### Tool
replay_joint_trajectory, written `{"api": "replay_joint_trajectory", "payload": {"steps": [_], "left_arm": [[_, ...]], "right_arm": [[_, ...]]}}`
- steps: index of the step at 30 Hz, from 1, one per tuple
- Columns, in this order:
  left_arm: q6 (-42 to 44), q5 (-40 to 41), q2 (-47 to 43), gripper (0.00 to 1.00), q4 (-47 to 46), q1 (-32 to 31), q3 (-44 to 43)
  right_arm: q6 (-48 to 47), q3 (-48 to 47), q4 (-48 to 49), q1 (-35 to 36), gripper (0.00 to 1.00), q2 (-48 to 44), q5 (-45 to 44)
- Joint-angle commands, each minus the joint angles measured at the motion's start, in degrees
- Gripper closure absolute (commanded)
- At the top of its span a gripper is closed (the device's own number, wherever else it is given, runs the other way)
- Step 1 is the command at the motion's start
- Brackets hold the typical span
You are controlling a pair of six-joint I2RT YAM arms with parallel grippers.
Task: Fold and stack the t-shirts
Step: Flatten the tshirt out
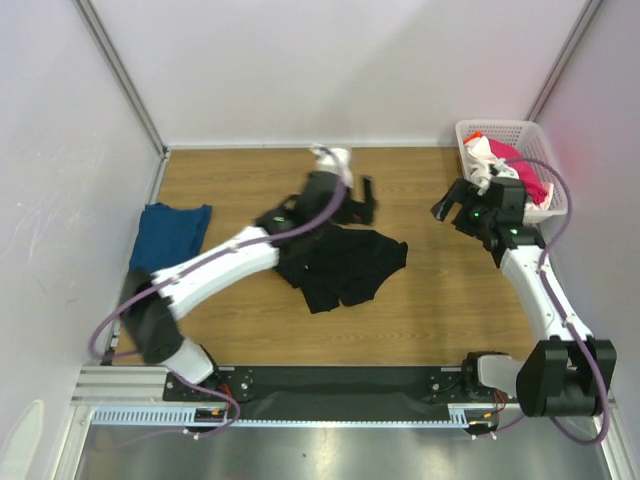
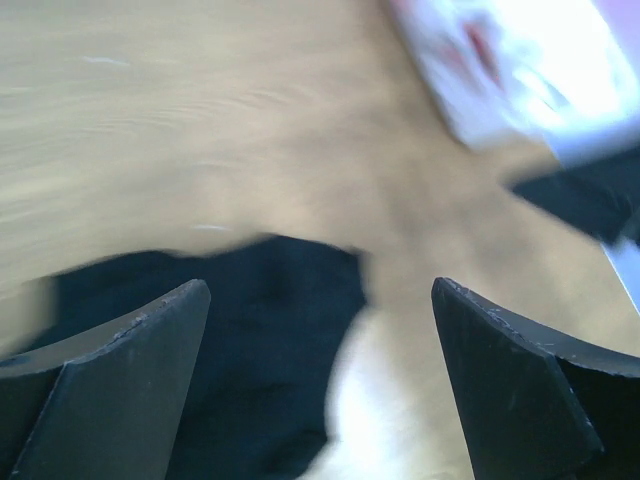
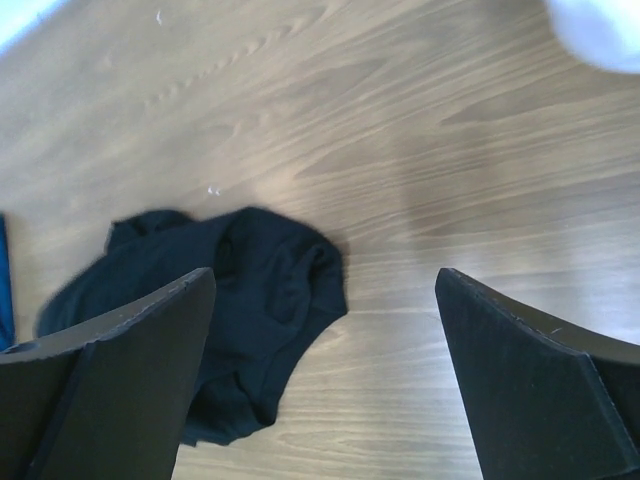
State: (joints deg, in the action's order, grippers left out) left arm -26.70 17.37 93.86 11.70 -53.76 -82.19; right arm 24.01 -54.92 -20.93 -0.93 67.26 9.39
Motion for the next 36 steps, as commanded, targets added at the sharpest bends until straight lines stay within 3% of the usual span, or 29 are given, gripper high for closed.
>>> {"api": "replay_joint_trajectory", "payload": {"steps": [1,3,6,10,16,20,23,27,31,36], "left_arm": [[-1.68,5.57,-10.18,0.0,4.11,11.09,8.43],[-4.13,4.26,-12.46,0.0,7.61,16.63,14.92],[-6.16,2.06,-14.93,0.0,9.12,19.21,22.3],[-8.72,-1.36,-19.67,0.03,5.53,19.48,30.24],[-7.32,-9.19,-25.12,0.08,-4.13,19.39,39.99],[-3.11,-9.89,-31.18,0.1,-7.65,19.3,46.05],[-2.04,-11.56,-31.9,0.1,-11.08,19.13,48.09],[-2.22,-8.77,-26.12,0.11,-8.29,17.03,45.38],[-4.5,-5.15,-21.63,0.12,-6.87,15.61,43.87],[-7.14,-1.21,-17.58,0.23,-4.86,15.7,41.42]], "right_arm": [[-0.36,0.51,4.13,7.31,0.0,3.82,-0.49],[-1.76,0.6,5.37,11.63,0.01,5.94,-3.22],[-1.16,-1.15,4.84,16.74,0.05,10.6,-4.99],[0.25,0.86,7.91,19.29,0.11,13.59,-0.87],[-4.13,8.05,13.62,25.17,0.28,12.28,4.67],[-10.38,9.3,15.47,29.05,0.25,11.4,1.86],[-11.18,10.44,18.71,29.32,0.25,11.4,5.98],[-13.28,11.32,20.31,32.47,0.28,10.17,7.4],[-21.1,11.85,23.3,41.34,0.28,8.32,-1.19],[-22.34,9.57,23.56,45.75,0.35,11.83,-0.69]]}}
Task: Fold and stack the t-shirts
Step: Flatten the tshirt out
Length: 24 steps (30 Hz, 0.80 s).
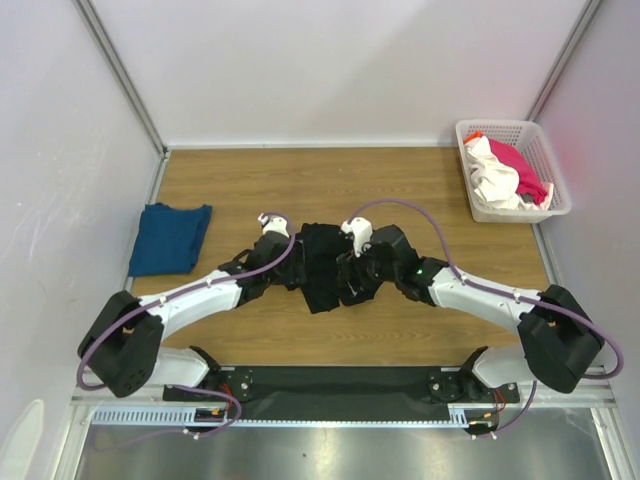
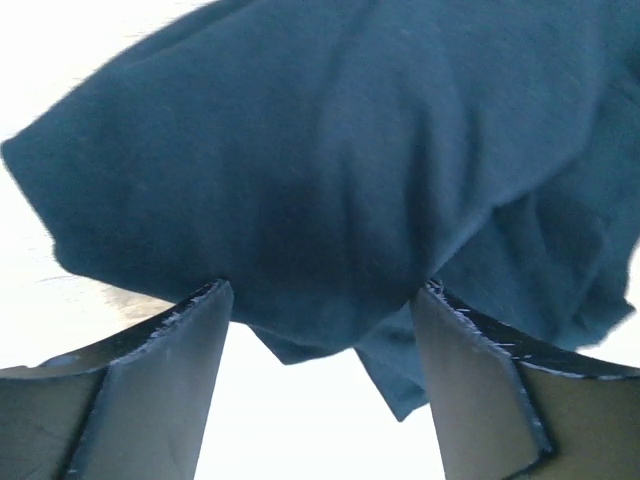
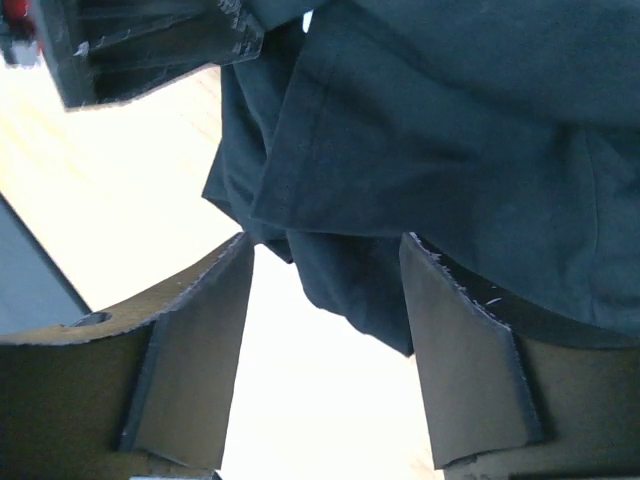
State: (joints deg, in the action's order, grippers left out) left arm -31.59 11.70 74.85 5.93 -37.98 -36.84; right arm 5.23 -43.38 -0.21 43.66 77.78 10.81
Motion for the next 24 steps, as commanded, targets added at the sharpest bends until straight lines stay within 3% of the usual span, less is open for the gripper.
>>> {"api": "replay_joint_trajectory", "payload": {"steps": [1,3,17,24], "left_arm": [[-2.42,5.16,1.87,0.25,1.44,-0.08,-4.38],[-2.68,6.05,2.76,0.29,1.89,-0.08,-5.17],[-1.63,5.7,2.41,0.29,1.01,-0.08,-4.56],[-1.19,6.75,1.27,0.29,1.36,-0.08,-4.56]], "right_arm": [[-3.91,-2.59,2.84,1.69,0.36,1.85,-2.72],[-4.97,-3.2,2.32,3.53,0.37,3.77,-3.6],[-3.74,-4.35,3.54,7.93,0.4,6.68,-3.68],[-4.27,-6.1,4.34,8.11,0.61,12.48,-5.72]]}}
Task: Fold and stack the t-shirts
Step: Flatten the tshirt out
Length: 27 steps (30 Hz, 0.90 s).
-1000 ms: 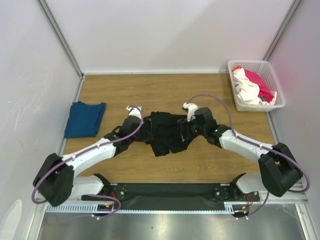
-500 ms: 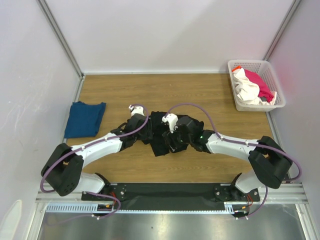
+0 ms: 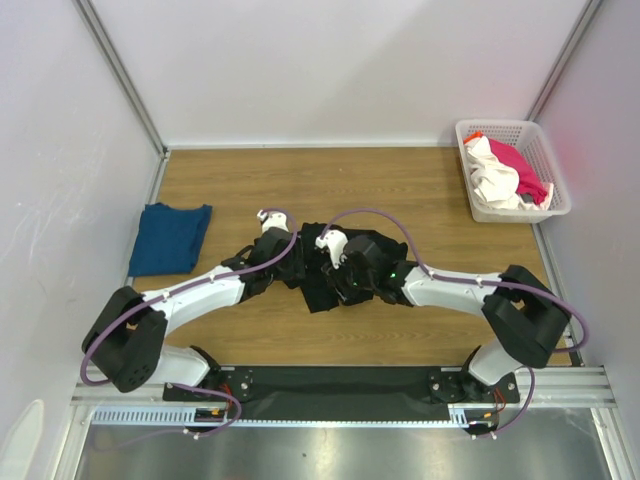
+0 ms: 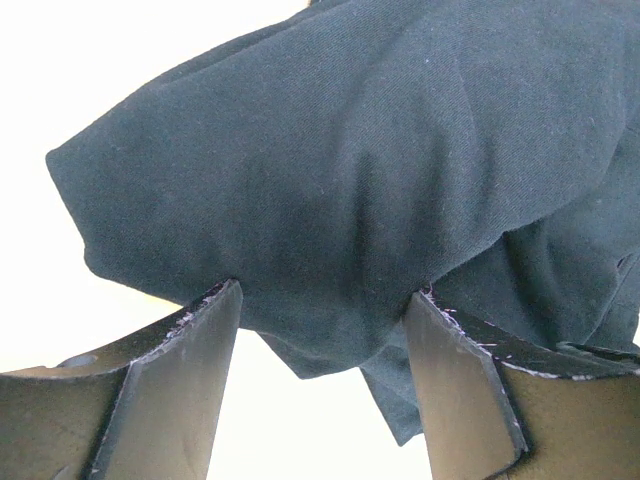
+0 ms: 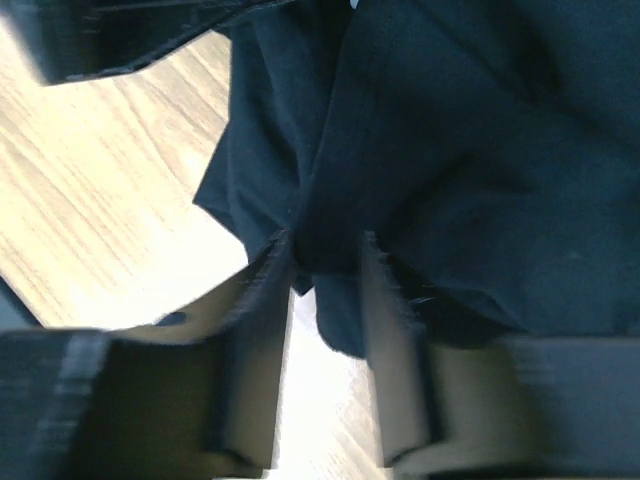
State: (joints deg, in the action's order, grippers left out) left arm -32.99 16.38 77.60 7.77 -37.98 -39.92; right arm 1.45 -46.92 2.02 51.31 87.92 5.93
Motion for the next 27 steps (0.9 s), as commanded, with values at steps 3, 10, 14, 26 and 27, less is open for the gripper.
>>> {"api": "replay_joint_trajectory", "payload": {"steps": [3,10,14,26,27], "left_arm": [[0.65,2.6,-2.19,0.29,-0.3,0.01,-1.3],[1.0,2.96,-3.42,0.28,-0.12,-0.08,-1.04],[1.26,2.78,-3.25,0.28,-0.74,0.01,-0.77],[1.62,2.69,-3.42,0.27,-1.09,0.01,-0.24],[1.62,2.86,-3.51,0.27,-0.92,0.01,-0.24]], "right_arm": [[-0.31,-3.27,2.81,0.55,0.73,2.96,-0.48],[-0.31,-5.03,0.09,0.55,1.0,-0.9,-4.61],[-0.31,-5.64,0.09,0.55,1.0,-3.54,-5.06],[1.97,-7.22,1.05,0.37,0.79,5.32,-4.26],[2.06,-7.4,0.97,0.37,0.8,5.85,-4.61]]}}
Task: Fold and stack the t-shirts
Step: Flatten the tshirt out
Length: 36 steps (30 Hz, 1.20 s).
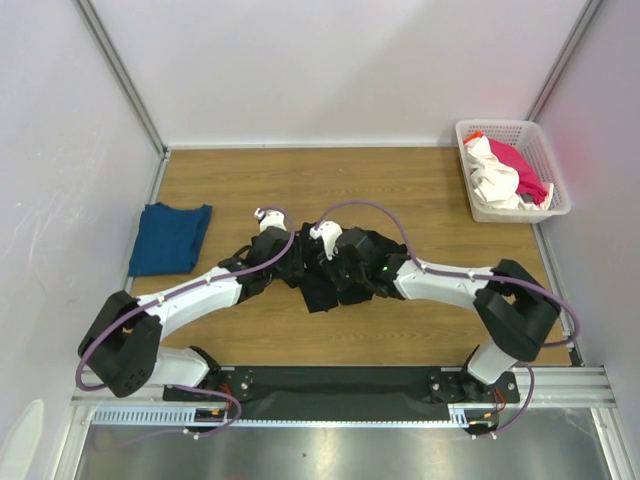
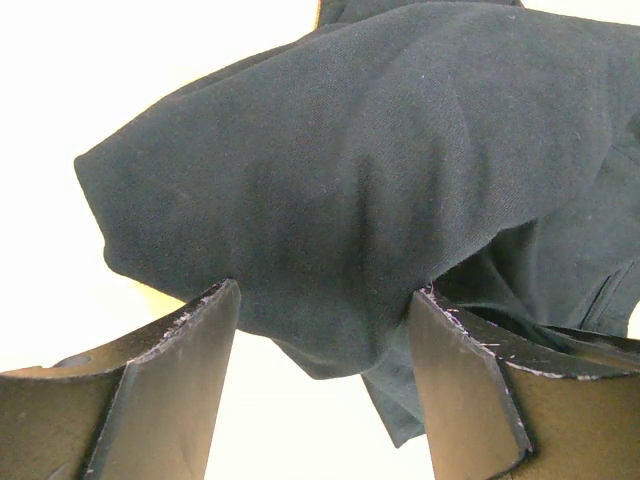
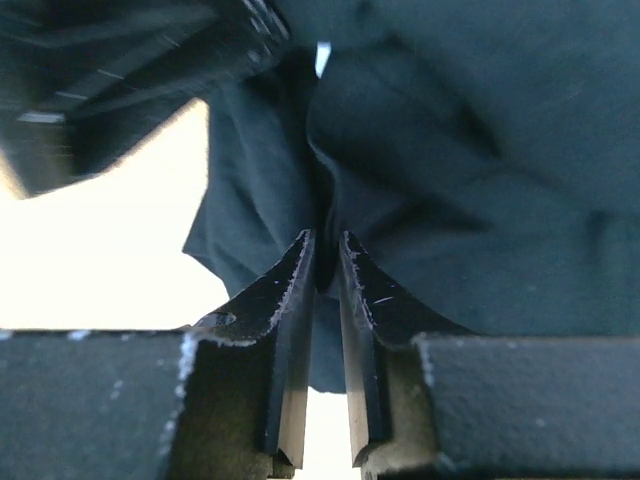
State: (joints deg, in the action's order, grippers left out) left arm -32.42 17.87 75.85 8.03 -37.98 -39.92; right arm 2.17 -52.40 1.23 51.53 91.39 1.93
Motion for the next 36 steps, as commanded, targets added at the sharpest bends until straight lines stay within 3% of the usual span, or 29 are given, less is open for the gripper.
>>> {"api": "replay_joint_trajectory", "payload": {"steps": [1,2,3,12,17,21,32,36], "left_arm": [[1.05,1.47,-1.76,0.27,-1.09,-0.08,-0.16],[0.96,1.47,-1.85,0.27,-1.09,0.01,-0.07],[1.05,1.64,-2.02,0.27,-1.09,-0.08,-0.07],[0.7,2.0,-3.43,0.27,0.75,0.01,0.02],[2.45,-3.35,-7.73,0.26,-1.69,-1.3,2.56],[6.4,4.18,-11.17,0.24,-0.75,-7.63,2.83],[4.48,12.89,5.77,0.29,2.69,-10.19,-3.05],[1.15,19.55,10.53,0.39,7.33,-10.19,-8.58]], "right_arm": [[1.34,-2.35,1.32,0.15,0.81,2.99,-0.79],[1.34,-2.35,1.31,0.15,0.87,3.52,-1.14],[1.34,-2.35,1.31,0.15,1.0,3.53,-1.58],[1.6,-3.67,0.0,-1.43,1.0,-2.18,-7.56],[4.06,-5.25,0.43,-6.25,1.0,-6.4,-10.8],[7.05,-7.01,0.87,-11.88,1.0,-7.37,-10.29],[6.7,-7.28,0.17,-16.72,1.0,-9.57,-9.58],[6.96,-6.4,-0.09,-16.9,1.0,-10.36,-9.76]]}}
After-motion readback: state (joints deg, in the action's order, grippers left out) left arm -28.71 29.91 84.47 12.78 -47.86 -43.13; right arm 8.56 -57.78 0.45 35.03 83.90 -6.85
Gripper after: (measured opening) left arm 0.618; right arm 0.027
